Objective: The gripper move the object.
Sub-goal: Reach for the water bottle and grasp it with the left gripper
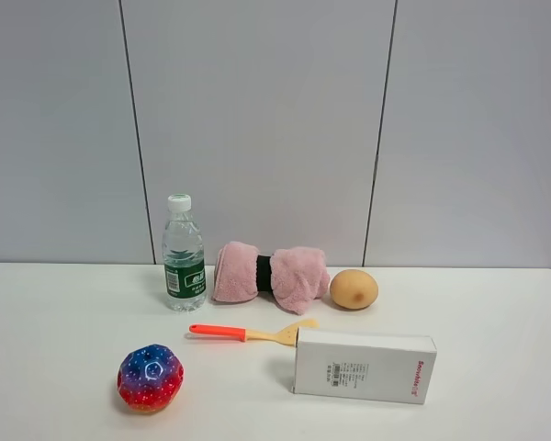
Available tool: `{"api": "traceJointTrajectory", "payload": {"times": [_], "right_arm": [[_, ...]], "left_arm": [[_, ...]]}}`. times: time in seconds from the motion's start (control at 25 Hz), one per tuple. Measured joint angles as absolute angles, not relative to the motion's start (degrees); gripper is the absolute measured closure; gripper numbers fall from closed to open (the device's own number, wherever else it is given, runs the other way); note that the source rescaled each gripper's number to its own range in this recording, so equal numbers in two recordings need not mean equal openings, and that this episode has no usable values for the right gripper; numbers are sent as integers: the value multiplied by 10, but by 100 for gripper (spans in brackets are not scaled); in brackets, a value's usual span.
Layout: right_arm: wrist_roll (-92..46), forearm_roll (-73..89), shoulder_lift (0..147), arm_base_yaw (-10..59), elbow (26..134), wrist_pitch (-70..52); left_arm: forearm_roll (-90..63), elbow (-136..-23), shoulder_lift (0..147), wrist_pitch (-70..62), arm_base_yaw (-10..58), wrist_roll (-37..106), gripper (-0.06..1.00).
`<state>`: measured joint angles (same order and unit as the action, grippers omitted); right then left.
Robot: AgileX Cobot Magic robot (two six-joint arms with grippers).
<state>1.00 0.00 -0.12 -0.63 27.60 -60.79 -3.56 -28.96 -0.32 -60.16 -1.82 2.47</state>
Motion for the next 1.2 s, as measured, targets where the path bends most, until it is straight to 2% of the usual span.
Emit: {"api": "traceJointTrajectory", "payload": {"times": [0.24, 0.48, 0.68, 0.92, 1.2], "right_arm": [[10, 0, -1, -6, 276, -608], [10, 0, -1, -6, 276, -608], [10, 0, -1, -6, 276, -608], [10, 0, -1, -6, 276, -608], [10, 0, -1, -6, 276, -608]], "left_arm": [[-46, -324, -3, -588, -18, 10, 48], [-64, -410, 47, -459, -18, 12, 48], [-99, -431, 121, -371, -18, 42, 48], [-212, -432, 255, -299, -18, 148, 48], [-381, -432, 408, -266, -18, 386, 48]]}}
